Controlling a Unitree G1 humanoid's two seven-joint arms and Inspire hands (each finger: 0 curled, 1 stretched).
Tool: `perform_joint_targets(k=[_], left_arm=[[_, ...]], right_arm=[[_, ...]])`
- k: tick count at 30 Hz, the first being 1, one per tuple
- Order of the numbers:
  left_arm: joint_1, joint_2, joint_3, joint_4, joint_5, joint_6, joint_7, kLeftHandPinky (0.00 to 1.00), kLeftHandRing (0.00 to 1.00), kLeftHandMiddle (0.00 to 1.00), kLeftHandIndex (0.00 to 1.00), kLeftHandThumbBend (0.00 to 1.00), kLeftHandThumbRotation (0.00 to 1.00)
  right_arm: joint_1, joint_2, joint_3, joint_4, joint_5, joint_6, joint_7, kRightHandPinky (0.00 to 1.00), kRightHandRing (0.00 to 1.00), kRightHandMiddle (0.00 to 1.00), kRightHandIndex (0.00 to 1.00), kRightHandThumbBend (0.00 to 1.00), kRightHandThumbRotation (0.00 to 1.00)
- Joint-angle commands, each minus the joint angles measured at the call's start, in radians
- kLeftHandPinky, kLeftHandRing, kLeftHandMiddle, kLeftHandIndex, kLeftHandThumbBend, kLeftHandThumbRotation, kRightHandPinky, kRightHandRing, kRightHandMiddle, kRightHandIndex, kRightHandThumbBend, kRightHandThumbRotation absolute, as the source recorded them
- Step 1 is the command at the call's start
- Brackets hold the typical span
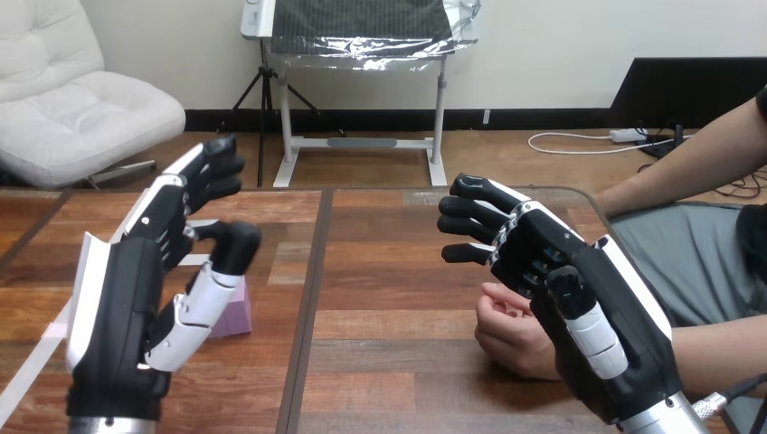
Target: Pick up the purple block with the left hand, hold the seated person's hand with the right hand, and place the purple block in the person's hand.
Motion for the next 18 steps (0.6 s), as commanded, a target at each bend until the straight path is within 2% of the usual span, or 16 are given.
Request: perform_joint_targets(k=[1,9,18], left_arm=[[-0.086,0.043,0.027,0.062,0.034,-0.029,0.009,0.61,0.80,0.82,0.81,0.66,0.78],[-0.130,0.081,0.042,0.141,0.046,-0.037,0.008,0.61,0.79,0.82,0.80,0.54,0.68],[-0.182,0.125,0.058,0.226,0.086,-0.027,0.019,0.63,0.78,0.82,0.80,0.55,0.63]], right_arm=[[-0.062,0.010,-0.001,-0.036,0.003,-0.020,-0.005,0.76,0.83,0.83,0.85,0.96,0.82],[-0.063,0.010,0.000,-0.036,0.006,-0.017,-0.005,0.76,0.83,0.83,0.85,0.96,0.82],[-0.064,0.009,-0.002,-0.034,0.011,-0.018,-0.002,0.75,0.83,0.83,0.85,0.96,0.82]])
